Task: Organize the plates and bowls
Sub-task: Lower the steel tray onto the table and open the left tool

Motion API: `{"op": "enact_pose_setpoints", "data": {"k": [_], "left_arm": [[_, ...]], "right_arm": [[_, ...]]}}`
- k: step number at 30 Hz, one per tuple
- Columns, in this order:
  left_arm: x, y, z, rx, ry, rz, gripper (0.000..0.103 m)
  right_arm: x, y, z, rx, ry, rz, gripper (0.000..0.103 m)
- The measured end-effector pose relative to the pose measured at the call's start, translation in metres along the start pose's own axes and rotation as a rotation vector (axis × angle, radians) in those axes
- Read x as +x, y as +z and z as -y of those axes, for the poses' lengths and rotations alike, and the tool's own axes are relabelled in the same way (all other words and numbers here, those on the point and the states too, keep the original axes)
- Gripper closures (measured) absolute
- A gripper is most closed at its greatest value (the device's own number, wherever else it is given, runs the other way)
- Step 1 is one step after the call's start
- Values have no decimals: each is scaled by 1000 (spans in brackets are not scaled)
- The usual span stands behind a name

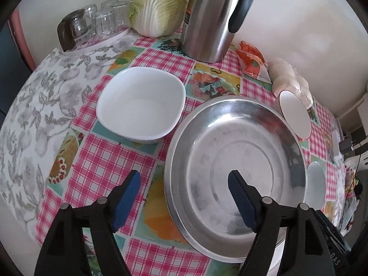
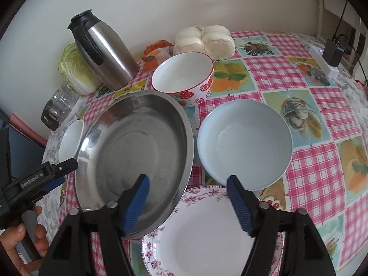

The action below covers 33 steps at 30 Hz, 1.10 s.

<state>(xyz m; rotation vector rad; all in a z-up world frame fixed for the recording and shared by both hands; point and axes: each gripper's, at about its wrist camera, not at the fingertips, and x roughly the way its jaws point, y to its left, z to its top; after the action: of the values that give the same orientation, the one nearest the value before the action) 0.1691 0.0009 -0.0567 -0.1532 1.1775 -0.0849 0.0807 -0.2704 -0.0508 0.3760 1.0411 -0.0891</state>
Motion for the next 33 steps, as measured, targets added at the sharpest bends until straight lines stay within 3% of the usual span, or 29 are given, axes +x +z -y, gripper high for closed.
{"op": "enact_pose_setpoints", "data": {"k": [8,10,13,15,33], "left_arm": [[-5,-7,18,72,38,12,19],[-6,-8,21,83,43,17,19],[-9,-12,28,106,50,26,16],[-11,-14,32,119,53,36,5],[-37,-46,59,138,15,130,4]], "right_arm": [[-6,-2,0,-16,-22,21,3],[-8,-2,1,-22,-28,28,1],[-12,-3,2,-27,-33,38,0],[-14,-3,3,-28,-34,41,0],[-49,-16,29,19,-52,159,0]]}}
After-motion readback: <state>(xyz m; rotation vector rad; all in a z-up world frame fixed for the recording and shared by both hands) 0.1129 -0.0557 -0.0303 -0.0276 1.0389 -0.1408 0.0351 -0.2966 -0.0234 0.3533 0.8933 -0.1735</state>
